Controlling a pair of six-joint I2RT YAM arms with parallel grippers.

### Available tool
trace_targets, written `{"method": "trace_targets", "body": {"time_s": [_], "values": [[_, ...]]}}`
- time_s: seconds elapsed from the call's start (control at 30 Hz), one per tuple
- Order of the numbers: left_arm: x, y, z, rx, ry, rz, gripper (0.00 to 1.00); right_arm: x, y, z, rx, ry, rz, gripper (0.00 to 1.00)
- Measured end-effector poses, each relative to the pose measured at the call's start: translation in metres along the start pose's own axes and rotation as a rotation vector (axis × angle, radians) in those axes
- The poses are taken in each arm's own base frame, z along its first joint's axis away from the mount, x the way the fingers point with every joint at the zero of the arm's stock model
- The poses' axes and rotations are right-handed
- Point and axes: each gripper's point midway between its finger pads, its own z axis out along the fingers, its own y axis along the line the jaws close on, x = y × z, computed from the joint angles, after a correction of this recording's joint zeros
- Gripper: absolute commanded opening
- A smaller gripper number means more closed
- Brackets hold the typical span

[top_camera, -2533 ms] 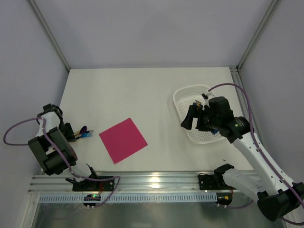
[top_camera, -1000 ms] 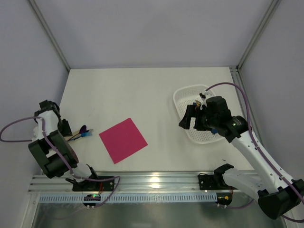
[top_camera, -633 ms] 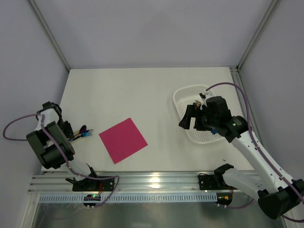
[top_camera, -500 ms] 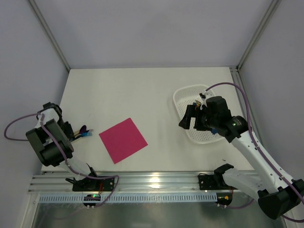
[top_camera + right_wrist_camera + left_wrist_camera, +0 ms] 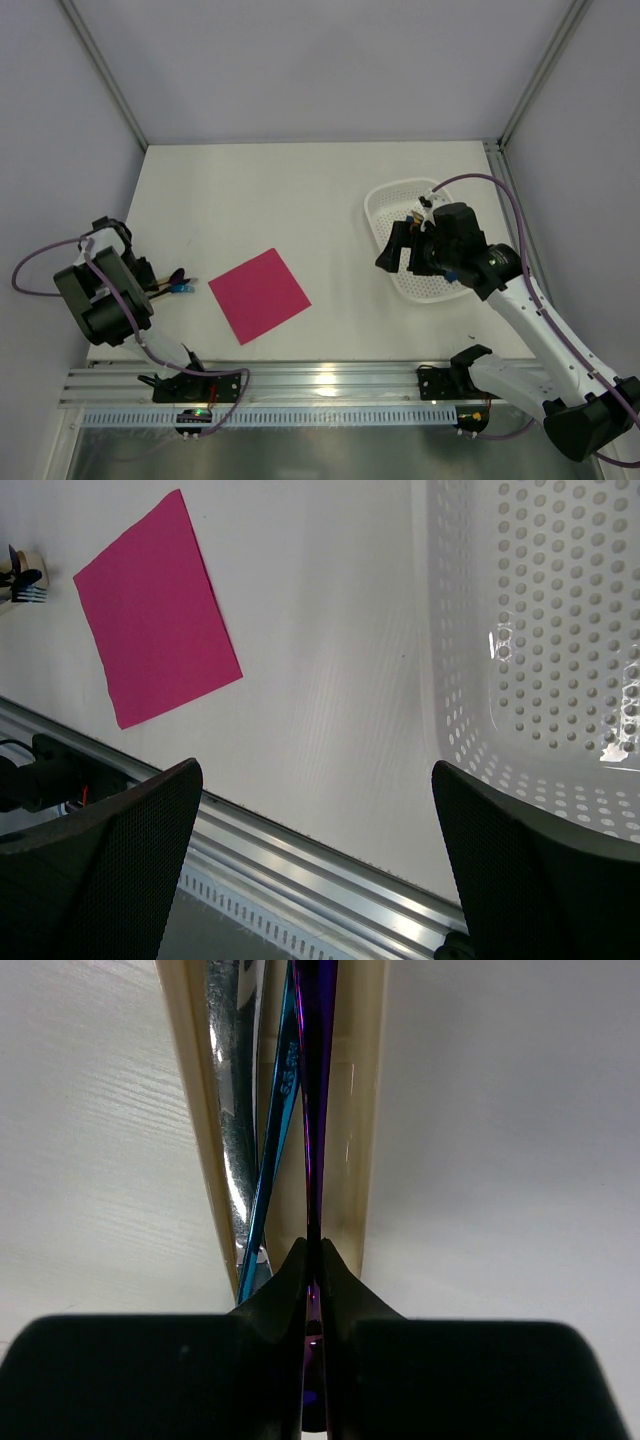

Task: Place the utensils on the paper napkin and roll it up
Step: Pick up the utensils from the container.

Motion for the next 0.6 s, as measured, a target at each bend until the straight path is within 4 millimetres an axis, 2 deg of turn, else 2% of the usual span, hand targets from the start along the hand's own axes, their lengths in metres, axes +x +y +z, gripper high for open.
{"method": "trace_targets", "body": {"time_s": [0.3, 0.6], "values": [[0.0, 0.001, -0.007, 0.011, 0.006, -0.001, 0.0, -0.001, 0.0, 0.002, -0.001, -0.001, -0.001, 1.0], [-0.003, 0.004, -0.039, 0.087, 0.008, -0.018, 0.0, -0.001, 0.001, 0.002, -0.003, -0.002, -0.003, 0.99]]}}
